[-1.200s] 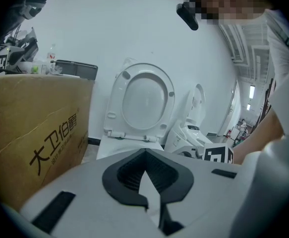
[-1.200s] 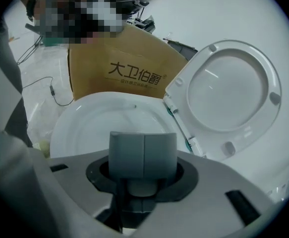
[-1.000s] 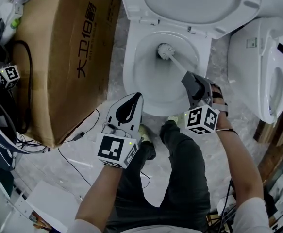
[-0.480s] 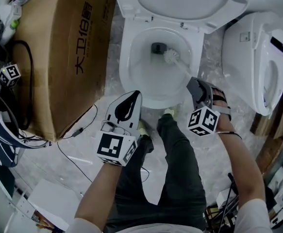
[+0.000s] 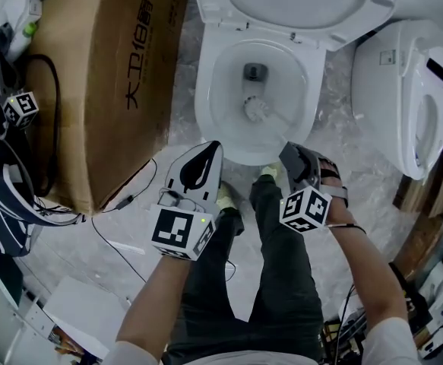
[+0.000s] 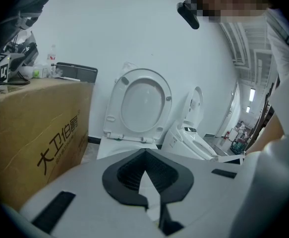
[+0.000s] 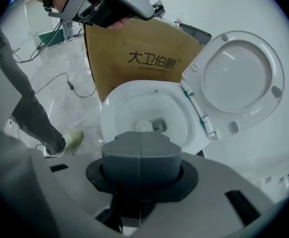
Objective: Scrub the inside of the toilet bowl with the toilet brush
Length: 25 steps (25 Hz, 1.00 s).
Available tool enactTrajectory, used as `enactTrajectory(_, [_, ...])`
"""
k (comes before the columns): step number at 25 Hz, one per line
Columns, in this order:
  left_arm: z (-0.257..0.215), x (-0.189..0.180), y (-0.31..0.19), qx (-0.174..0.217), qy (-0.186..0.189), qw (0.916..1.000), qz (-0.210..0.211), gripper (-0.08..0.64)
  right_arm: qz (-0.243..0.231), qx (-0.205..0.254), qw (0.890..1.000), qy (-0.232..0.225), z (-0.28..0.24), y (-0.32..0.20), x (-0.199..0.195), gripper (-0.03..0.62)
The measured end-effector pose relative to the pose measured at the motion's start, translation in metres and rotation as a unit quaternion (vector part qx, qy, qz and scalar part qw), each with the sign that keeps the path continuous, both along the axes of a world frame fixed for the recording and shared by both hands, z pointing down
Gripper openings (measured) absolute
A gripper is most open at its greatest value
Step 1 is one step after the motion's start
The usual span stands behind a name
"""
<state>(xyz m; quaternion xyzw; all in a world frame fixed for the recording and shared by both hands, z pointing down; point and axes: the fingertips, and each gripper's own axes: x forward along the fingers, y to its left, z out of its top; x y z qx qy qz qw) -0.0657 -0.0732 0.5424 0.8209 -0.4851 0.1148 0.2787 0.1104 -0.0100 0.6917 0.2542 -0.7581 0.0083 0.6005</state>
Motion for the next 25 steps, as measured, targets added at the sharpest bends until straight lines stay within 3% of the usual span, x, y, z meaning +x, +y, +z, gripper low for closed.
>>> enactTrajectory(7, [0.013, -0.013, 0.001, 0.001, -0.003, 1.0, -0.005, 0.006, 0.03, 0.007, 0.999, -0.03, 0.016, -0.009, -0.046, 0.156])
enactTrajectory(15, [0.032, -0.022, -0.007, 0.01, -0.008, 0.9998, -0.014, 0.006, 0.077, 0.018, 0.997, -0.02, 0.055, -0.048, -0.041, 0.156])
enactTrajectory(25, [0.045, -0.021, -0.022, 0.028, -0.006, 0.9994, -0.02, 0.006, 0.079, 0.031, 0.996, -0.003, 0.09, -0.086, -0.041, 0.156])
